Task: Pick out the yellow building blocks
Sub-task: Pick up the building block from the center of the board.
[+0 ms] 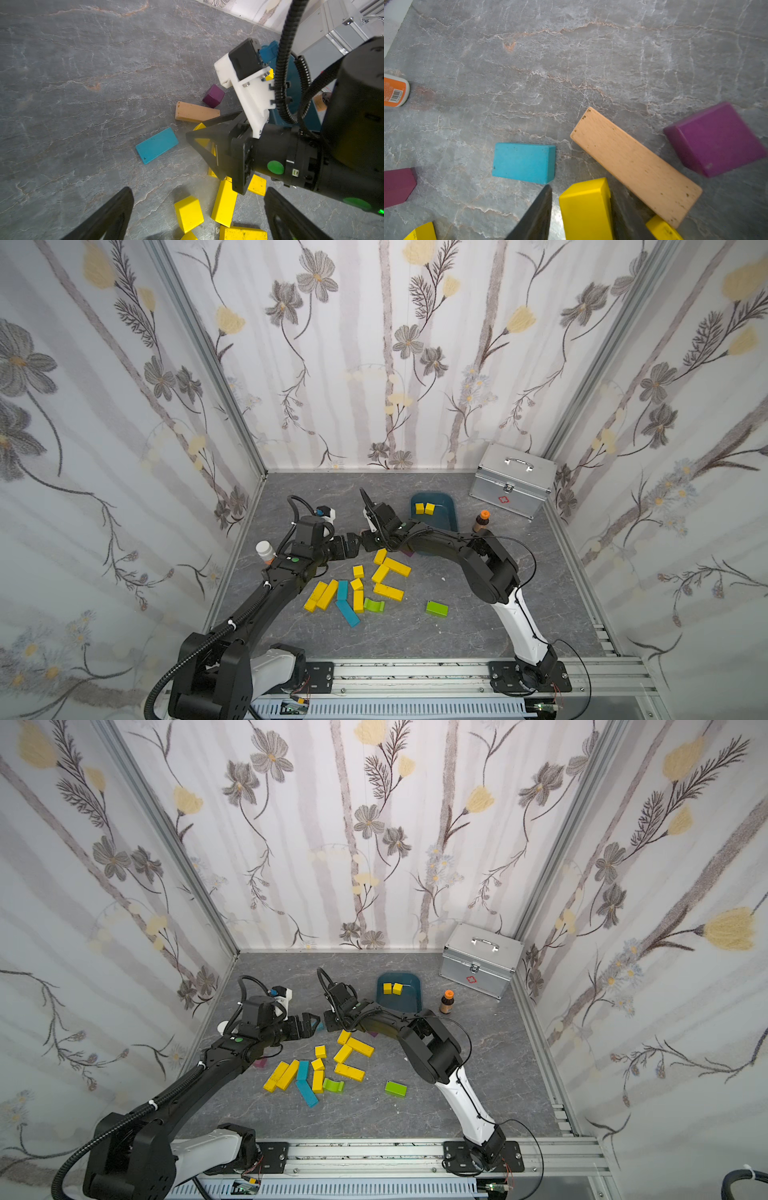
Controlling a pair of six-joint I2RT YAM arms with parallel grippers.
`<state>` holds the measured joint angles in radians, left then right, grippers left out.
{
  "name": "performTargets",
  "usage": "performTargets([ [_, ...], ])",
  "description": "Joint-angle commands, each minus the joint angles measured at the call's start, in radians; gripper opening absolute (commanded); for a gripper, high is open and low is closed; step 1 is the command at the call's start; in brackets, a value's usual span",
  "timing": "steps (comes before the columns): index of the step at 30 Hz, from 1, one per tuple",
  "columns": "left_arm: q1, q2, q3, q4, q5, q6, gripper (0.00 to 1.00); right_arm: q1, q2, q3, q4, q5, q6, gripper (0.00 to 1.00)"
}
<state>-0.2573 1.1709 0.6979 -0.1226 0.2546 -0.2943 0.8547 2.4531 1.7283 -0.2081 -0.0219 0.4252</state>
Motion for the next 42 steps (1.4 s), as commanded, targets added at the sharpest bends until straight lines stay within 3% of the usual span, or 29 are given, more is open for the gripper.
performTargets([
  [1,0.003,-0.004,0.006,0.019,-0.008,-0.003,1.00,0.000,0.005,0.008,0.001,0.029,-0.011,0.48],
  [19,0.006,-0.014,0.008,0.017,-0.013,0.000,1.00,0.011,0.022,0.038,-0.048,0.062,-0.019,0.45],
  [42,0.007,-0.022,0.008,0.012,-0.015,0.004,1.00,0.027,-0.016,0.022,-0.030,0.085,-0.022,0.26],
])
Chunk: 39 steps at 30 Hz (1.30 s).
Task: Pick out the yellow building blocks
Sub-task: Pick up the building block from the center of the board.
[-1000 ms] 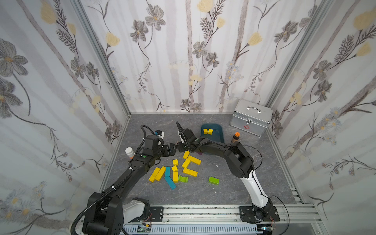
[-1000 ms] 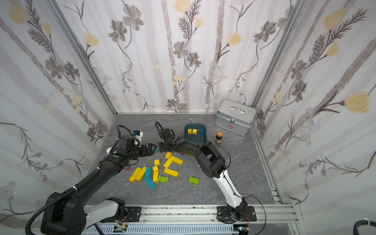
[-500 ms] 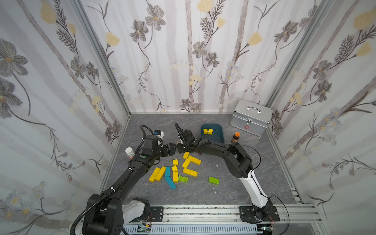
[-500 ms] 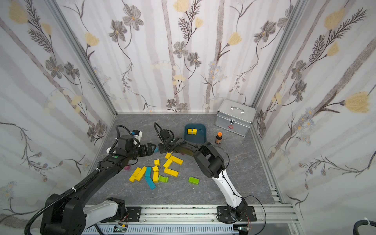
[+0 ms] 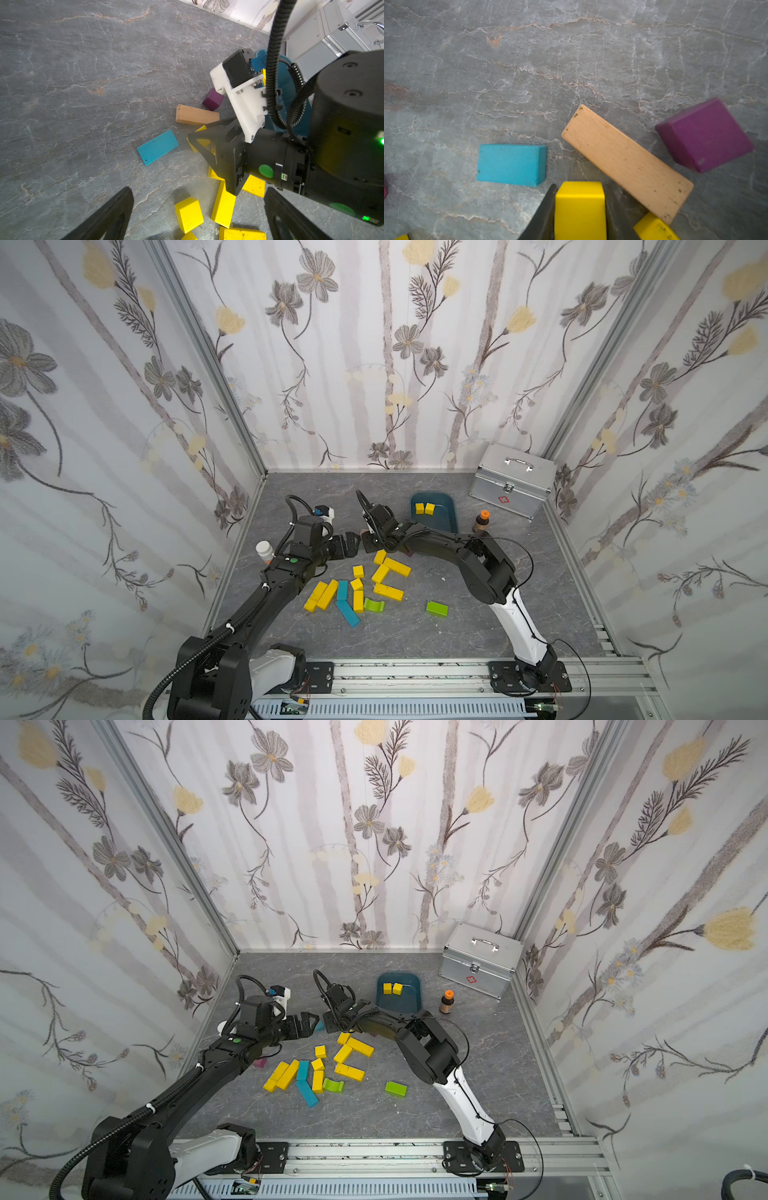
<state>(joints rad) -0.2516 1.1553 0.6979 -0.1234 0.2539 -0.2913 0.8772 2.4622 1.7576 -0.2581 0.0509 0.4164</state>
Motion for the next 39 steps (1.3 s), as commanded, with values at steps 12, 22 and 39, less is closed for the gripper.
performTargets([
  [12,0.002,-0.012,0.008,0.008,-0.018,0.006,1.00,0.008,-0.083,-0.077,0.113,-0.007,-0.016,0.24],
  [22,0.002,-0.014,0.007,0.008,-0.020,0.008,1.00,0.009,-0.095,-0.099,0.134,-0.008,-0.010,0.24],
  [39,0.005,0.005,0.011,0.007,-0.029,0.027,1.00,0.008,-0.142,-0.130,0.197,0.003,-0.023,0.23],
])
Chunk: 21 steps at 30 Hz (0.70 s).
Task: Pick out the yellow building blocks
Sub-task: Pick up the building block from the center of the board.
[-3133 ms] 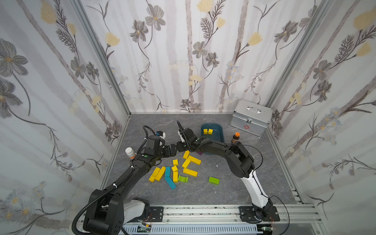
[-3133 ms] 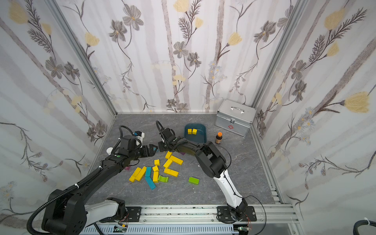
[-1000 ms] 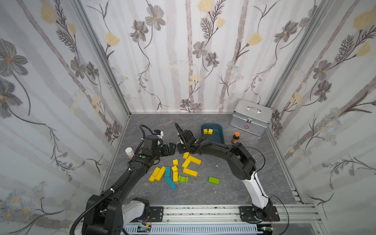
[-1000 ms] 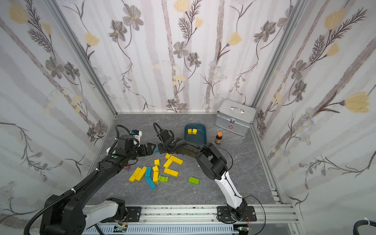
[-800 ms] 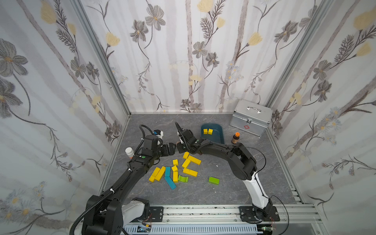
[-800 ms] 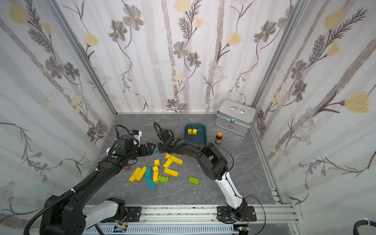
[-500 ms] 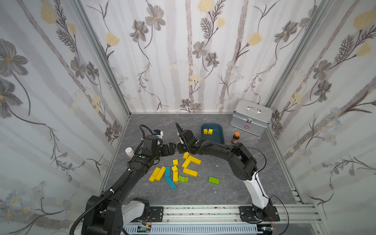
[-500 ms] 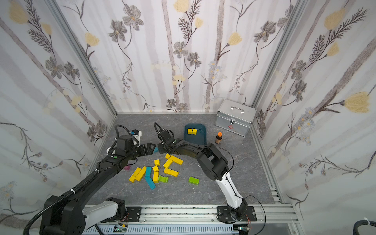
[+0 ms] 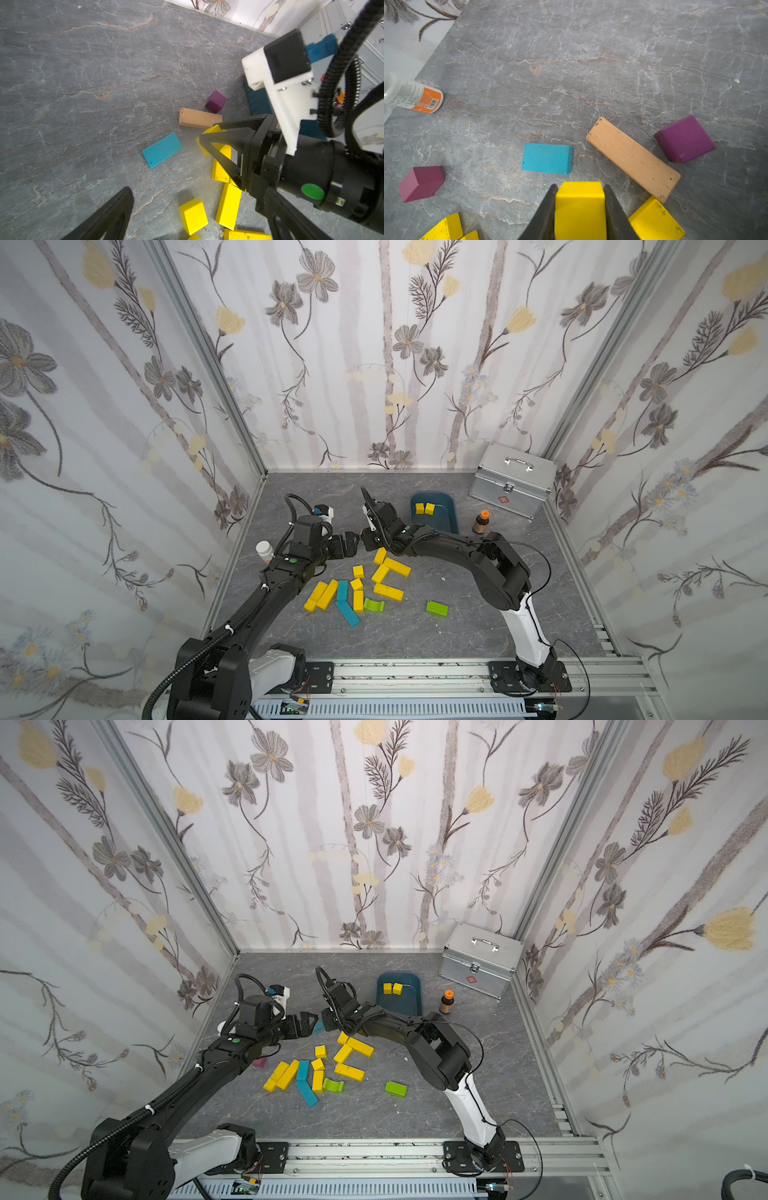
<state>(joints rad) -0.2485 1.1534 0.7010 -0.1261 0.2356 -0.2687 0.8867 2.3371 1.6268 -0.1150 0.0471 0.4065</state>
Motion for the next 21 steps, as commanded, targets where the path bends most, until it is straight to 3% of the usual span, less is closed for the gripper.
performTargets([
  [1,0.002,0.013,0.008,0.013,-0.009,0.005,1.00,-0.001,-0.018,0.001,0.055,0.005,-0.015,0.23],
  [11,0.004,0.019,0.000,0.015,-0.027,0.006,1.00,-0.003,-0.065,-0.048,0.076,-0.018,-0.021,0.22],
  [21,-0.005,0.026,-0.049,0.100,-0.013,-0.090,0.98,-0.013,-0.156,-0.139,0.089,-0.033,-0.035,0.22],
])
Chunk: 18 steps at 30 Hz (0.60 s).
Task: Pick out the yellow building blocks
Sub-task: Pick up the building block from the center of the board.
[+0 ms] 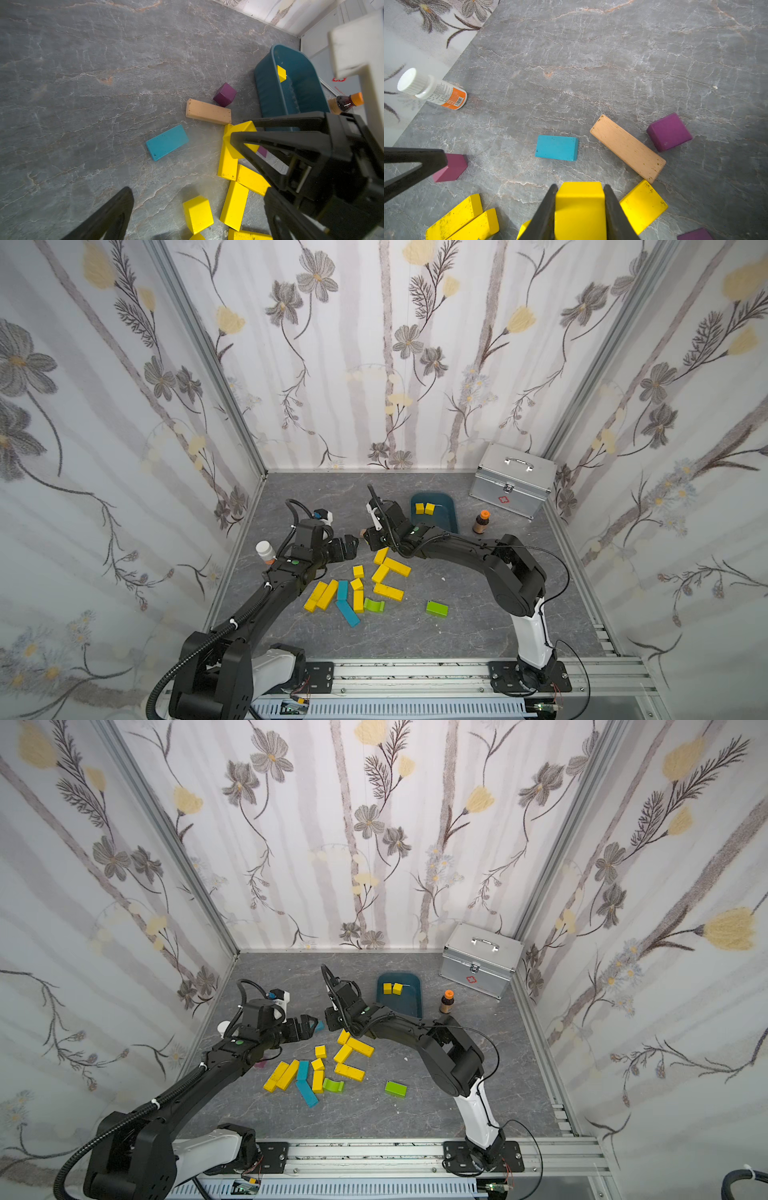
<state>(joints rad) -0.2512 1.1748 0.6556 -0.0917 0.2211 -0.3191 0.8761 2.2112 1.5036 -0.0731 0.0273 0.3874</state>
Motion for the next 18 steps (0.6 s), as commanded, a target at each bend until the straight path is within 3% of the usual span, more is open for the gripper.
performTargets([
  [1,-0.004,0.010,-0.002,0.067,0.003,-0.041,0.98,-0.004,-0.041,-0.027,0.048,-0.013,-0.018,0.22],
  [18,-0.079,0.082,0.107,0.060,-0.024,-0.014,0.98,-0.069,-0.198,-0.180,0.085,-0.005,-0.013,0.22],
])
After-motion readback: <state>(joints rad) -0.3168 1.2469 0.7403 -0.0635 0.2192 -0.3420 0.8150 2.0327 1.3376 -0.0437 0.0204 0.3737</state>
